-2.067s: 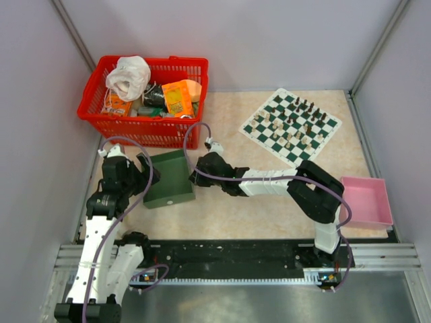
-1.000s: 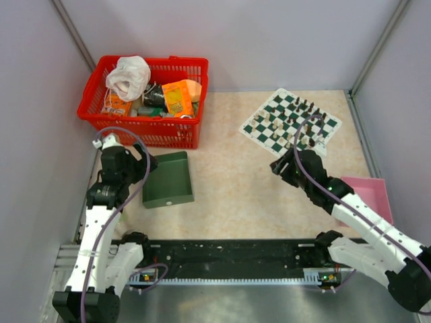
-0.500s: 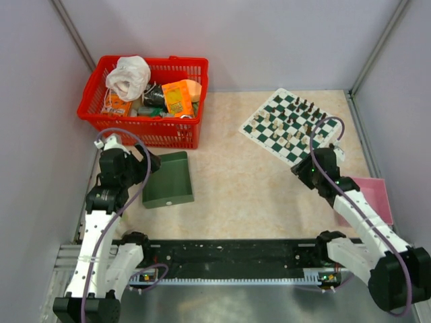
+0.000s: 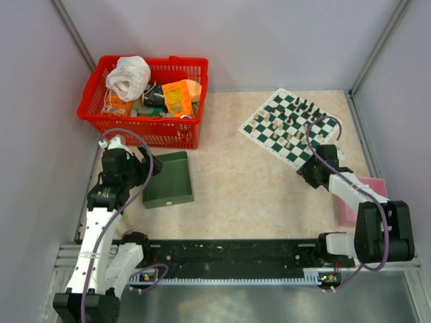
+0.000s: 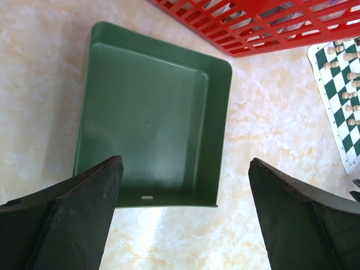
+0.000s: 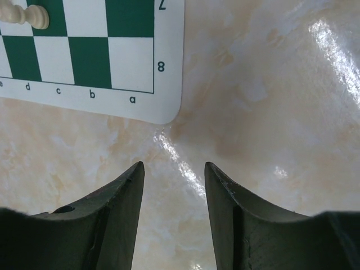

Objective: Set up the chess pieces on the board

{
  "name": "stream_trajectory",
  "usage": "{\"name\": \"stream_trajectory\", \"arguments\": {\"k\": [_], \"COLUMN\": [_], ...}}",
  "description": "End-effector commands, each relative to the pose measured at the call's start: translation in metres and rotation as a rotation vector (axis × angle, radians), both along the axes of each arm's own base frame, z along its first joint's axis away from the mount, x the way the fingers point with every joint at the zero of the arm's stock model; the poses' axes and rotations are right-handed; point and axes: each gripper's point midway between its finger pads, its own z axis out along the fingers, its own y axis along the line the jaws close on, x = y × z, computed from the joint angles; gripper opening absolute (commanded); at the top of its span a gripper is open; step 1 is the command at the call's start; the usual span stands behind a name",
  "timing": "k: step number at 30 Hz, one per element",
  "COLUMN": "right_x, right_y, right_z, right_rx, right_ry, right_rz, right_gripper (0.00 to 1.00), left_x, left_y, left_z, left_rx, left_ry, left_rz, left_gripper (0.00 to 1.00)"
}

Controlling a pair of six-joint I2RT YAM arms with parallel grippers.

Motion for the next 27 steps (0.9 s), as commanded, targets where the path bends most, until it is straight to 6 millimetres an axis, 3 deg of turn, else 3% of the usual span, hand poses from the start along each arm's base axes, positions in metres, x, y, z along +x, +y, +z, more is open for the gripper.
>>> {"name": "stream_trajectory", "arguments": {"k": [1, 12, 19, 27], "right_x": [0.03, 0.057, 0.057, 0.053], "right_y": [-0.016, -0.026, -0.022, -0.023], "right_z": [0.013, -0.005, -0.019, -0.021], "right_rx": [-0.054, -0.113, -0.098, -0.115], "right_ry": [-0.081, -0.03, 0.008, 0.019], "right_rz": [-0.009, 0.0, 0.032, 0.047], "right_gripper": [0.47, 0.43, 0.37, 0.23], "left_x": [0.004, 0.005, 0.006, 0.008], "left_y": [-0.001, 0.0, 0.001, 0.001], "left_z": [0.005, 0.002, 0.001, -0.003], "left_rx": [0.0, 0.002, 0.005, 0.007], "left_ry": [-0.022, -0.011, -0.008, 0.004], "left_rz": [-0.013, -0.005, 0.001, 0.002], "left_gripper": [0.98, 0.98, 0.98, 0.97]}}
